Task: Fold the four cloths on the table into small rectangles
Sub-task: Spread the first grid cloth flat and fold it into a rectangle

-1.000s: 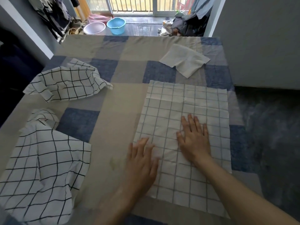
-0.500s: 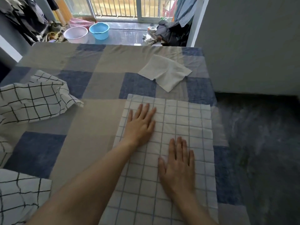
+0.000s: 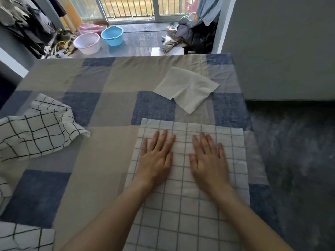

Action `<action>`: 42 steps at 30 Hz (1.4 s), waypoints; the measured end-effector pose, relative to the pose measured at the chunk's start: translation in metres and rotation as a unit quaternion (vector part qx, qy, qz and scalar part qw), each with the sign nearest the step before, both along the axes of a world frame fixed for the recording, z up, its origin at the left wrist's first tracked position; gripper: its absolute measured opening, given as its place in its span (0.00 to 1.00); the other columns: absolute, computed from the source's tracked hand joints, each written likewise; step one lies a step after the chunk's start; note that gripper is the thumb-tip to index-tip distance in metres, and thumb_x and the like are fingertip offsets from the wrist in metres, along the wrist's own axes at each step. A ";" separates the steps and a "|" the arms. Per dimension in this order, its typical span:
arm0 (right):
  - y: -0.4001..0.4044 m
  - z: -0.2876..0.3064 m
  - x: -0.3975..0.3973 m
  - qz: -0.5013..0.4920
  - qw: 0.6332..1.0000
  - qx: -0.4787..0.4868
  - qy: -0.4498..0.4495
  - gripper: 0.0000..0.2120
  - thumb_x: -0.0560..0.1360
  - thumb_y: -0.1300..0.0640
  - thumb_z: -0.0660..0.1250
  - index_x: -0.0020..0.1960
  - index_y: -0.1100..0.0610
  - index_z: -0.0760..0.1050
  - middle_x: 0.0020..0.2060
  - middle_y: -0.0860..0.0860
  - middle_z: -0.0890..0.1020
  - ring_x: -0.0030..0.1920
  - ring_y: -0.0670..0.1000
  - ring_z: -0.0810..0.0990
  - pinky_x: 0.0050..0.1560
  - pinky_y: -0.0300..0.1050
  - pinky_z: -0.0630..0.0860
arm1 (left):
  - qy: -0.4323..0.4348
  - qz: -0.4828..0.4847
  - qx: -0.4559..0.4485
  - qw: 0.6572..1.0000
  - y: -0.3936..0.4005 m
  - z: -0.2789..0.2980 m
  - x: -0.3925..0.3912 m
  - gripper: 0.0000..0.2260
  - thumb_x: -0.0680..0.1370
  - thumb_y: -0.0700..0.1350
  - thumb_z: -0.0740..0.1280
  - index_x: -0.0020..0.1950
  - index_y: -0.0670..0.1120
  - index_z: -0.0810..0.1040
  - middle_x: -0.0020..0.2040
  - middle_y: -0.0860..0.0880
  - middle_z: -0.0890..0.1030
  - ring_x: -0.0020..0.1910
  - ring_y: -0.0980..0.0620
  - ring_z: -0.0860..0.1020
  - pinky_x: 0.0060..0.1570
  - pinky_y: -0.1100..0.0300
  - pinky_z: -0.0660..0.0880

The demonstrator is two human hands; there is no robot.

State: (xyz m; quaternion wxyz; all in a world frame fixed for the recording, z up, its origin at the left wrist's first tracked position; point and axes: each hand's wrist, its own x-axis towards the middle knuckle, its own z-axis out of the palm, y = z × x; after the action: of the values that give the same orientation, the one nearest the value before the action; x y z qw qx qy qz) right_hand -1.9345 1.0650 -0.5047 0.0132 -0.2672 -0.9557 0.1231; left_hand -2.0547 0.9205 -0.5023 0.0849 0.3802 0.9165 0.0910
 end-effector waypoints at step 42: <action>-0.263 0.055 0.228 -0.016 0.996 -0.087 -0.024 0.28 0.71 0.48 0.70 0.69 0.52 0.69 0.67 0.50 0.70 0.65 0.52 0.71 0.64 0.48 0.71 | 0.058 -0.262 -0.109 0.957 -0.241 0.076 0.164 0.13 0.74 0.38 0.65 0.58 0.45 0.76 0.55 0.44 0.80 0.54 0.40 0.79 0.49 0.51 0.76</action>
State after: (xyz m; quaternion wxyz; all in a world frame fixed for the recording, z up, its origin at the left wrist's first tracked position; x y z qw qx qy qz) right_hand -1.7062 0.8022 -0.4502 -0.0309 -0.2853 -0.9370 0.1991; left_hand -1.8905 0.6798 -0.4261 0.0936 0.5996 0.7927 -0.0571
